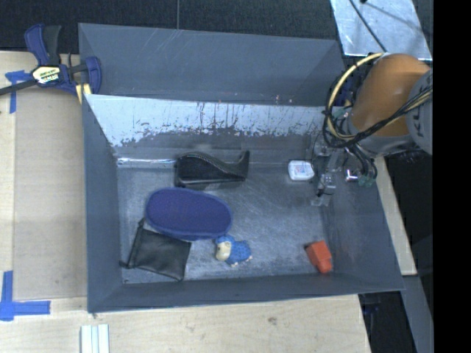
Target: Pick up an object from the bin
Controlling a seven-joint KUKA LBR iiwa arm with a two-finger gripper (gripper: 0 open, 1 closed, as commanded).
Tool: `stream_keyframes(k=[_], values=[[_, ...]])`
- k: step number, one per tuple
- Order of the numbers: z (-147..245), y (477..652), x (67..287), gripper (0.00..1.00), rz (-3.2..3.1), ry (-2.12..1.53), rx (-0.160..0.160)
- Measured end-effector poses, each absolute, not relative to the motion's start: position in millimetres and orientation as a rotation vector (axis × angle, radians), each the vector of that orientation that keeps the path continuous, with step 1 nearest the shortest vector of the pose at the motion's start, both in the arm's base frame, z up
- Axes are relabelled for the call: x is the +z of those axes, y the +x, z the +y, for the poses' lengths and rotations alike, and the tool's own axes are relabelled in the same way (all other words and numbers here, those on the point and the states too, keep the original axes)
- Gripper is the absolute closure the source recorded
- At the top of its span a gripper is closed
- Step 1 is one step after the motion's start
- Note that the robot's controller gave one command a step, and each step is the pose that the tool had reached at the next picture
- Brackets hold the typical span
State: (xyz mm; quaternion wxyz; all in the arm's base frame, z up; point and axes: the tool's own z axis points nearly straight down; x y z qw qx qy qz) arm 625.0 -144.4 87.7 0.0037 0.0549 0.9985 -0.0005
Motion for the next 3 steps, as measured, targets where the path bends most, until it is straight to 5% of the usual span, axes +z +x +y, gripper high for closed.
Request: stream_keyframes(k=[1,2,3], values=[[-148,626.2,70,0.0,3.136,0.249,0.0],[-135,620.1,84,0.0,3.127,0.263,0.0],[-149,626.1,70,0.0,3.131,0.341,0.002]])
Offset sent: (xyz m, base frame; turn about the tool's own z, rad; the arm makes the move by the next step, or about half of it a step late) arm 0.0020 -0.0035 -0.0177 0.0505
